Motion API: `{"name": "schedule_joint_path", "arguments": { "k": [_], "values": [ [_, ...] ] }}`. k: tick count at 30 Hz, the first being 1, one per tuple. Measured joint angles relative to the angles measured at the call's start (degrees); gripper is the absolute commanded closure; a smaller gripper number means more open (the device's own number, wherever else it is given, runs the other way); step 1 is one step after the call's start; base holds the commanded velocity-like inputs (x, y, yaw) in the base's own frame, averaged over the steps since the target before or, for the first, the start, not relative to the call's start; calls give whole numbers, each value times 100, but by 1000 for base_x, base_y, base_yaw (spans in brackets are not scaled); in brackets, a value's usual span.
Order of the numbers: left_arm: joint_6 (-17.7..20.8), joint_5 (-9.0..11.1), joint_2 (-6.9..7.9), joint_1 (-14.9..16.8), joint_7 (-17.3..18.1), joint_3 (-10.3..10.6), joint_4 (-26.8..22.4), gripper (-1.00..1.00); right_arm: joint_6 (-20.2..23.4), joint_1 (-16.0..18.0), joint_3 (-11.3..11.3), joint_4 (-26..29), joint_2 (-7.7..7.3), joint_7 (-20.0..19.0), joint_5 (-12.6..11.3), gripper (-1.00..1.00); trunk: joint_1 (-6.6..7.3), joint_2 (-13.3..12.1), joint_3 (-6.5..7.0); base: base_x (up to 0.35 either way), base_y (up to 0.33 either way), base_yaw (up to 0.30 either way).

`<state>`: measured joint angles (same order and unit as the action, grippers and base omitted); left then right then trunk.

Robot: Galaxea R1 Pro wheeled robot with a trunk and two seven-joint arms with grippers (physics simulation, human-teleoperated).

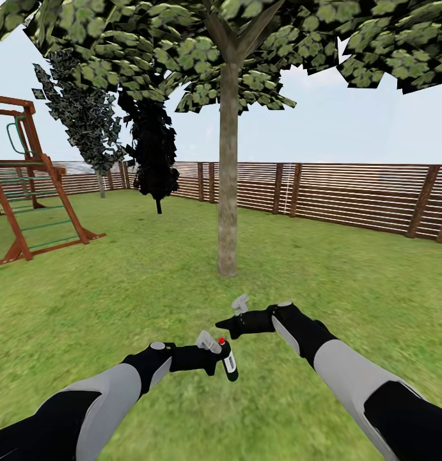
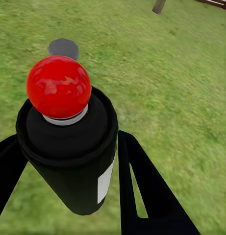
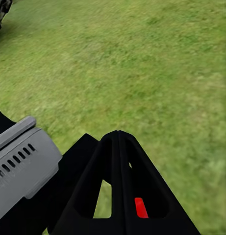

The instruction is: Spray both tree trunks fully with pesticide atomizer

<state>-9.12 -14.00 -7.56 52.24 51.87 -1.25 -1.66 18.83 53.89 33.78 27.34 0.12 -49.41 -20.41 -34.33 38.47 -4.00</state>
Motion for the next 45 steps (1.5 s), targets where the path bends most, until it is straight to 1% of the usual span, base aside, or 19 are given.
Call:
{"name": "schedule_joint_path", "arguments": {
  "k": [7,27,33,45],
  "values": [
    [0,0,0,0,0,0,0,100,-8,0,2,-289,0,8,9,100,0,0,0,0,0,0],
    [0,0,0,-1,0,0,0,100,-10,-8,7,-335,0,13,12,100,0,0,0,0,0,0],
    [0,0,0,0,0,0,0,100,-24,-17,10,-492,0,11,10,100,0,0,0,0,0,0],
    [0,0,0,0,0,0,0,100,-26,-17,-12,-514,-14,22,8,100,0,0,0,0,0,0]
  ]
}}
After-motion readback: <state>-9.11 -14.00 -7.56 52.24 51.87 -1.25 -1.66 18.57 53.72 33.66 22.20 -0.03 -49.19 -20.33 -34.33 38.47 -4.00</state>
